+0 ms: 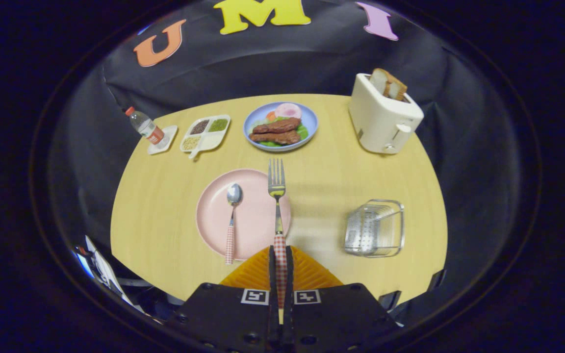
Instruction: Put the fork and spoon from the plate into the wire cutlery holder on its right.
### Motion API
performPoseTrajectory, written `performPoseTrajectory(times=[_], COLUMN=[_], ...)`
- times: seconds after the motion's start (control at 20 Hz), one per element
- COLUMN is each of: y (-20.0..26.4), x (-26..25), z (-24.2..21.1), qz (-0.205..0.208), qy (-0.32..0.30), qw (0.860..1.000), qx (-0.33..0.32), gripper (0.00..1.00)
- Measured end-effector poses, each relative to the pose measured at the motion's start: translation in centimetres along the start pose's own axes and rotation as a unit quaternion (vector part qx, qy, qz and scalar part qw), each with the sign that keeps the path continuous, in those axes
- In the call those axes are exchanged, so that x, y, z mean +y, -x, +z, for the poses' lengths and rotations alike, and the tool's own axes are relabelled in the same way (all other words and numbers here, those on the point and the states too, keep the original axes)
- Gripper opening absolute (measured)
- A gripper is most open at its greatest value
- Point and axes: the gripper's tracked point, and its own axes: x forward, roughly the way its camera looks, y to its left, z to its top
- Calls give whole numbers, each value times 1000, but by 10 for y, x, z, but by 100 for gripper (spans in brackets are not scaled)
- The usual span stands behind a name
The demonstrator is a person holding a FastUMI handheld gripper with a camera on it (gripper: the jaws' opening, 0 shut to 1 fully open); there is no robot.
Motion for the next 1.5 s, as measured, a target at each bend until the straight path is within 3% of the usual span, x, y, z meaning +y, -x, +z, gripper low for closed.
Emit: performPoseTrajectory(times=[0.2, 0.45, 0.65, 0.9, 1.25, 1.5], y=[30, 37, 23, 2, -18, -28], x=[-72, -117, -122, -119, -116, -116], z=[-5, -24, -33, -41, -41, -35], qz=[-37, -53, -54, -40, -40, -48], qy=[-12, -23, -2, -49, -81, -86], qw=[999, 993, 985, 969, 949, 943], qx=[28, 107, 167, 239, 304, 317], gripper=[4, 4, 4, 4, 4, 3])
